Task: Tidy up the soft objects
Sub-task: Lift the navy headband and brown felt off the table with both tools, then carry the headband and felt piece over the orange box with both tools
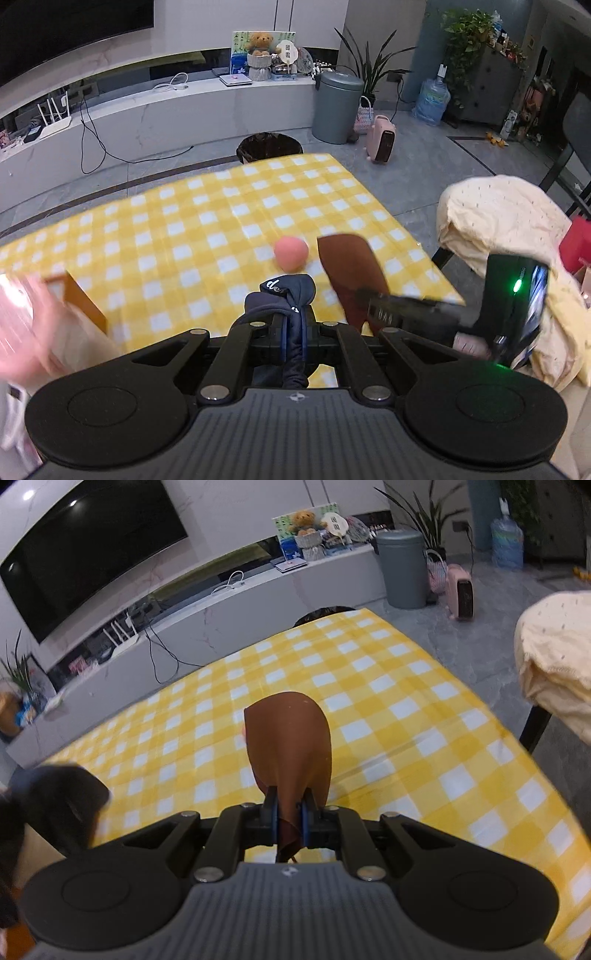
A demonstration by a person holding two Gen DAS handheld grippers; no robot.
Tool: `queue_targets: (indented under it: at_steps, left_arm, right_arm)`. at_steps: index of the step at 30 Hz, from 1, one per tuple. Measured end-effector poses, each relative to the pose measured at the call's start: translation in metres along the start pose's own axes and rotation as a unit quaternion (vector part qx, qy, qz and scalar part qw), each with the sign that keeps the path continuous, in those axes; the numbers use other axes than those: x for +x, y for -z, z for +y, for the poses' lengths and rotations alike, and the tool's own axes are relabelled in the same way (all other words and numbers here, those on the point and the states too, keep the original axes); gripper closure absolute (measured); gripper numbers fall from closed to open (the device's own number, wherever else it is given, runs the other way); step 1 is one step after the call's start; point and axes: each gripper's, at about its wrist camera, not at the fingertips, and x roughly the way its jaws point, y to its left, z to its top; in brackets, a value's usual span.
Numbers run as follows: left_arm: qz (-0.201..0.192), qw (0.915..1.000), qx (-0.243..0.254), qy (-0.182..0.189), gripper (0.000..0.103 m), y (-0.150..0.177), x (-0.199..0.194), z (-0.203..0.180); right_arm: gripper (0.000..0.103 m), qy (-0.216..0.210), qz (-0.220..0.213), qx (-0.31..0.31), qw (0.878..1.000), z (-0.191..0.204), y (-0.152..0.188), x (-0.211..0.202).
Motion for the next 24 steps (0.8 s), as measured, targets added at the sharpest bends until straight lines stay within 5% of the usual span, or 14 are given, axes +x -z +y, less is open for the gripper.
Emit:
queue_targets:
  at_steps: [4,7,13,24]
  left_arm:
    - [0.022,0.9997,-0.008,0.012,0.096,-0.033,-0.009,0.022]
    - [0.047,0.9983,-0.021,0.027,0.096,-0.059,-0.014,0.042]
    - [0.068,0.9959,-0.049,0.036,0.096,-0.088,-0.032,0.089]
    - [-0.035,0.9870,-0.157,0.005,0.096,-0.086,-0.062,0.198]
  right_arm:
    - [0.094,0.005,0.030,0.054,0.998,0.004,-0.004,0.018]
    - [0.094,-0.036,0.050,0.095,0.994,0.010,-0.010,0.022]
    - [0.094,-0.054,0.052,0.071,0.995,0.062,-0.047,0.011]
    - [0.094,-0.065,0.082,-0.028,0.994,0.201,-0.106,0.008]
